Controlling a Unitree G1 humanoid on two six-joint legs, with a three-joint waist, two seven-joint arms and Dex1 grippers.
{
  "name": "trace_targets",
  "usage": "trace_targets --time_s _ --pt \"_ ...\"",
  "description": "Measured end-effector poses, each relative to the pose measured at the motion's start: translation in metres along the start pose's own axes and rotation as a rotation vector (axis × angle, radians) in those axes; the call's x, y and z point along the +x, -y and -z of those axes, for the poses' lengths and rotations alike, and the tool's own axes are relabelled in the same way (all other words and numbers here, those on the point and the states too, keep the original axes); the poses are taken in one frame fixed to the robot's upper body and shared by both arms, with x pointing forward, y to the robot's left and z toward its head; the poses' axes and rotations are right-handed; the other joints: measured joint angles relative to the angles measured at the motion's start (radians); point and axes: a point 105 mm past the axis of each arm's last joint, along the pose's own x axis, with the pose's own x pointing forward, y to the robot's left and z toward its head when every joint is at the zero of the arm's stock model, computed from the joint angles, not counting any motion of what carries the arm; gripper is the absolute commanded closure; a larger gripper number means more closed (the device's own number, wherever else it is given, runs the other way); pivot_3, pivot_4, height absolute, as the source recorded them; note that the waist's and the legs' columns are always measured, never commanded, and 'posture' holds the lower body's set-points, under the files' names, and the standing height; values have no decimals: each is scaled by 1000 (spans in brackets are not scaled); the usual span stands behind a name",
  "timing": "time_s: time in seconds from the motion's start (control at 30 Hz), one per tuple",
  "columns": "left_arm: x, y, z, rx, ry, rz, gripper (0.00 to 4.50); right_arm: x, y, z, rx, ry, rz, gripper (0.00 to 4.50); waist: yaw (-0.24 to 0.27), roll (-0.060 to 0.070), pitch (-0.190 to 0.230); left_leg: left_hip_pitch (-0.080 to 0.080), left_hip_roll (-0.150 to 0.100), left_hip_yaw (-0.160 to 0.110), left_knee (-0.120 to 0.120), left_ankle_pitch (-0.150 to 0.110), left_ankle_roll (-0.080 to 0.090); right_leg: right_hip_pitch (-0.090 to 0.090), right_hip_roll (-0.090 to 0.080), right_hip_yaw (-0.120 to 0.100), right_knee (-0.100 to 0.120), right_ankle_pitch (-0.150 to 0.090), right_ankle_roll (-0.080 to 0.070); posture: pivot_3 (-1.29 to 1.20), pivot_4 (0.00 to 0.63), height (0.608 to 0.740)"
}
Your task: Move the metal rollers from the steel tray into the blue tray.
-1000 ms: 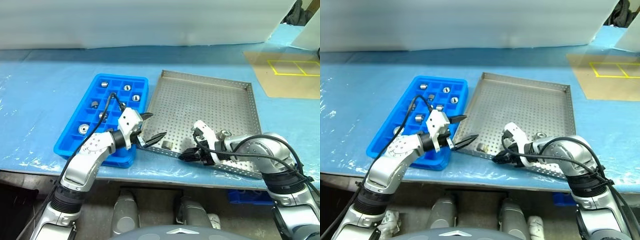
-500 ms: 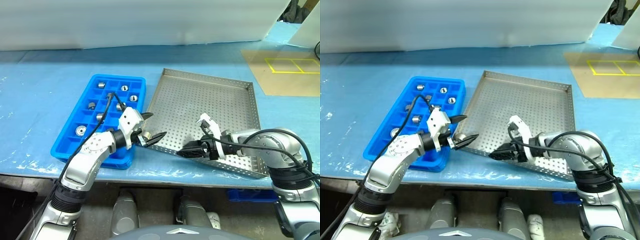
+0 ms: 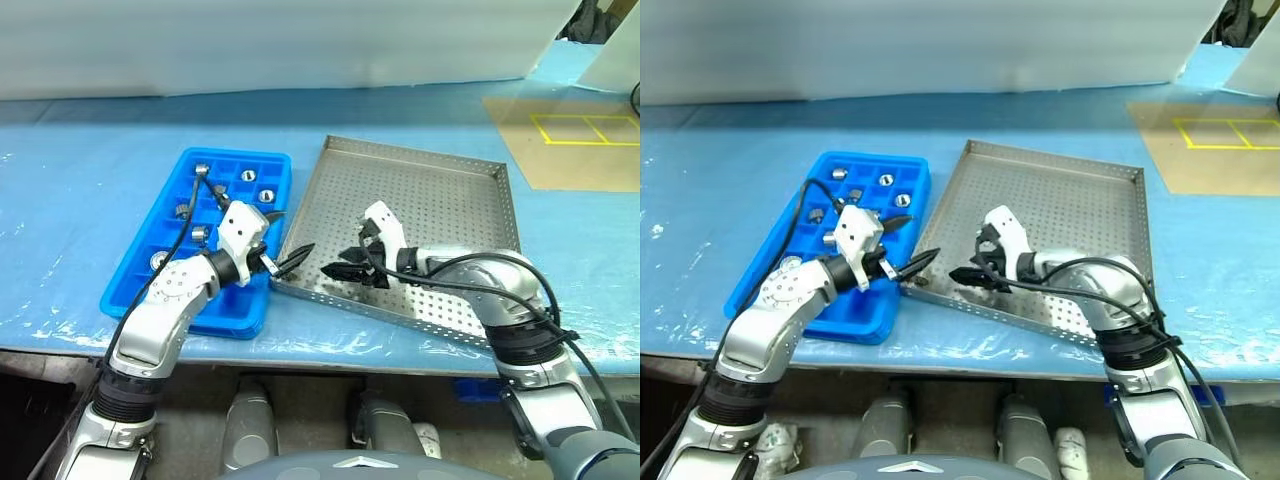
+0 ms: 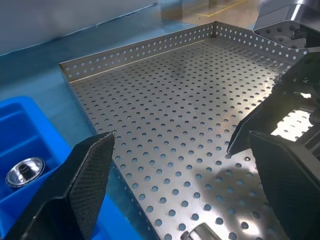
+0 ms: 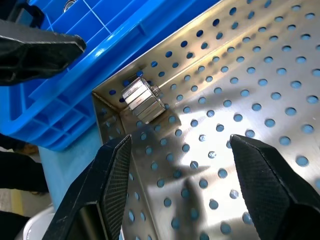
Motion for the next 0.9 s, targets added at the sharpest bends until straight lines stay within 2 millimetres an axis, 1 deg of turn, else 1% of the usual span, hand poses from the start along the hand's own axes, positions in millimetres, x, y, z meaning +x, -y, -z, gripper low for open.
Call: trace_targets --time_s 0.13,0.3,0.47,0.57,0.67,0.77,0.87,0.9 --pt "-9 1 6 -12 -42 -8 0 12 -4 -6 -43 25 -12 1311 2 0 0 -1 0 0 0 0 0 -1 0 0 0 0 0 32 150 740" --pt "-21 0 7 -21 -65 -22 0 24 -12 -13 -108 44 -52 1311 3 0 0 -1 0 0 0 0 0 -1 0 0 0 0 0 70 150 740" --pt "-34 1 9 -34 -84 -34 0 37 -20 -7 -160 22 -104 1311 6 0 0 -2 0 0 0 0 0 -1 0 -1 0 0 0 129 150 740" --pt "-40 1 12 -37 -100 -48 0 45 -26 -3 -214 -9 -142 1311 8 0 0 -2 0 -1 0 0 0 -1 0 -1 0 0 0 145 150 740" --pt "-44 1 11 -33 -103 -64 0 52 -28 2 -225 -28 -161 1311 9 0 0 -2 0 -1 0 0 0 -1 0 -1 0 0 0 184 150 740" --pt "-47 5 13 -37 -109 -72 0 57 -28 2 -240 -24 -168 1911 9 0 0 -2 1 -1 0 0 0 -1 0 -1 0 0 0 199 150 740" --pt "-50 5 13 -35 -109 -87 0 62 -32 1 -251 -15 -200 2878 9 0 0 -1 1 -2 0 0 0 -1 0 -1 2 0 -1 208 150 740" --pt "-51 4 13 -34 -109 -93 0 62 -34 -2 -274 -8 -202 3132 9 -1 0 0 1 -2 0 0 0 -1 0 -1 2 0 -1 214 150 740"
